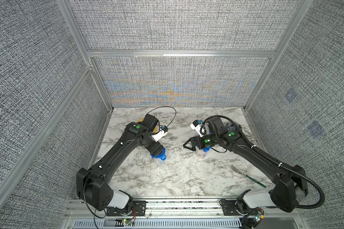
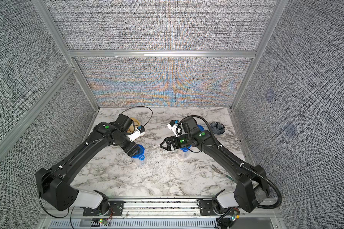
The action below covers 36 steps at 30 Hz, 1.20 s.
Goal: Pack away toiletry kits
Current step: Close the fastener on the container.
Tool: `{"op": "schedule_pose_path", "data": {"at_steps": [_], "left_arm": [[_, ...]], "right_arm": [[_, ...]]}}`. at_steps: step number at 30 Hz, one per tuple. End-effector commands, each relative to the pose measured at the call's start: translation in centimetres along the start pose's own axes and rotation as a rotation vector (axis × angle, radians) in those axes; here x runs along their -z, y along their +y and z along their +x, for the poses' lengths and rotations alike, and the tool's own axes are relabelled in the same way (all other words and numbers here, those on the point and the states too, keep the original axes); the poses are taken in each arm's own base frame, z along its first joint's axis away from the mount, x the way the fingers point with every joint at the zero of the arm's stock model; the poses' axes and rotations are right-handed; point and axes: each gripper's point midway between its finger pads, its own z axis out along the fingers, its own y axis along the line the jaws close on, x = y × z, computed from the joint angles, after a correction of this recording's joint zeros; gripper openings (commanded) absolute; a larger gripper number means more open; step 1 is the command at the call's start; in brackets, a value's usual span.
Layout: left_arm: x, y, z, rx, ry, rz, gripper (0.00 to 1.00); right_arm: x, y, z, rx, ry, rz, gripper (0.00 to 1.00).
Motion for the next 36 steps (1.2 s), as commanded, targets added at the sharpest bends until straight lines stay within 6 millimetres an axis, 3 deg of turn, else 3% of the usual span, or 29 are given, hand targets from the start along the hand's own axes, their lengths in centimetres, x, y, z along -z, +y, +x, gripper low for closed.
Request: {"op": "schedule_pose_path", "data": {"at_steps": [1, 10, 24, 36], "left_arm": [[-0.7, -0.2, 0.1, -0.005, 0.032, 0.007, 0.86], [-1.5, 0.4, -0.4, -0.013, 0.062, -0.018, 0.87], [-1.4, -0.8, 0.6, -0.039, 0.07, 0.012, 0.98], [-3.0, -0.6, 1.5, -0.037, 0.128, 0.017, 1.0]], "right_arm": [[0.0, 0.5, -0.2, 0.013, -0.005, -0.042, 0.99], [0.2, 0.2, 0.0, 0.006, -0.011, -0.05, 0.99], [-0.1, -0.3, 0.2, -0.012, -0.003, -0.053, 0.99], [0.1, -0.3, 0.4, -0.021, -0.008, -0.054, 0.99]]}}
